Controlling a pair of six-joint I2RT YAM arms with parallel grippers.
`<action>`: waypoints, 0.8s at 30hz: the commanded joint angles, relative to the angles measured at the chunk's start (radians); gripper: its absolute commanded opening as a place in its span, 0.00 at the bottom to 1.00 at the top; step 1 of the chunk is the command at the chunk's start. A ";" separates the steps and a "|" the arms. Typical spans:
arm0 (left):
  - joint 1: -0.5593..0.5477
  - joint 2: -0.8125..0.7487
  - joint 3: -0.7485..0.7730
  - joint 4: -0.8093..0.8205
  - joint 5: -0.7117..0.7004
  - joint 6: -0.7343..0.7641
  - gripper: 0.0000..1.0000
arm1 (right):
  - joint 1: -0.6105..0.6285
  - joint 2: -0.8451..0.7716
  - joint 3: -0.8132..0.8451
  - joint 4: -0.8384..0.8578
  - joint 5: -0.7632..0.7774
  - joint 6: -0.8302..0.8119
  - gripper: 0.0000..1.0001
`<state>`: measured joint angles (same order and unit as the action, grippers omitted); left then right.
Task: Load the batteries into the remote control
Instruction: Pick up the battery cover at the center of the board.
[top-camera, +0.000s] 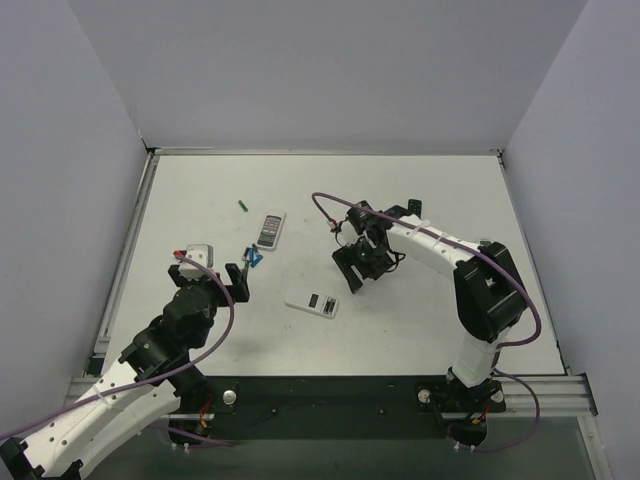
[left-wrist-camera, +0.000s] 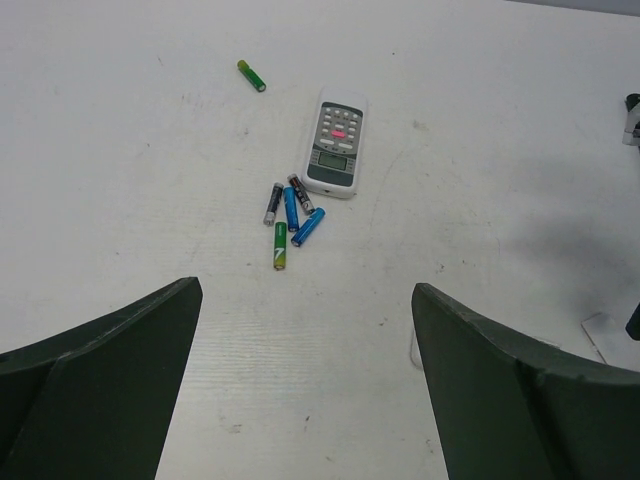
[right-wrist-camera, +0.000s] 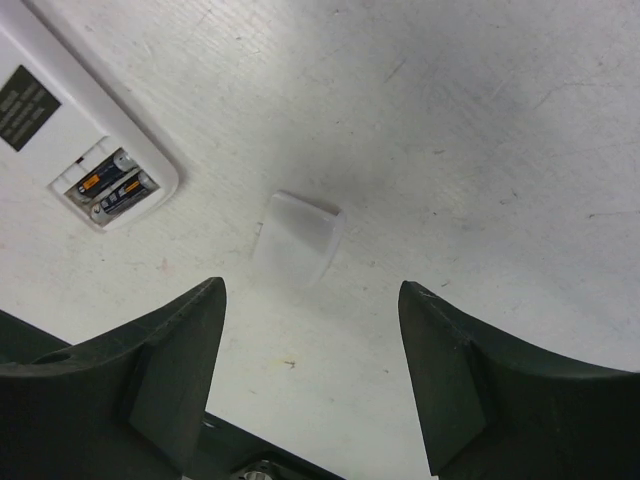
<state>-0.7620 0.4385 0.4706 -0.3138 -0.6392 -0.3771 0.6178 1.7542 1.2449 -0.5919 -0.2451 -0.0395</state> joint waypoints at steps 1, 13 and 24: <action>0.007 0.002 0.034 0.048 -0.039 0.066 0.97 | 0.003 0.065 0.069 -0.042 -0.017 -0.002 0.64; 0.007 0.020 0.030 0.064 -0.027 0.075 0.97 | -0.010 0.199 0.091 0.056 -0.134 0.156 0.49; 0.007 0.039 0.030 0.073 -0.004 0.075 0.97 | -0.032 0.108 -0.111 0.130 -0.126 0.257 0.48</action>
<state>-0.7620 0.4706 0.4702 -0.2886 -0.6529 -0.3099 0.5987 1.8992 1.2213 -0.4484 -0.3870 0.1680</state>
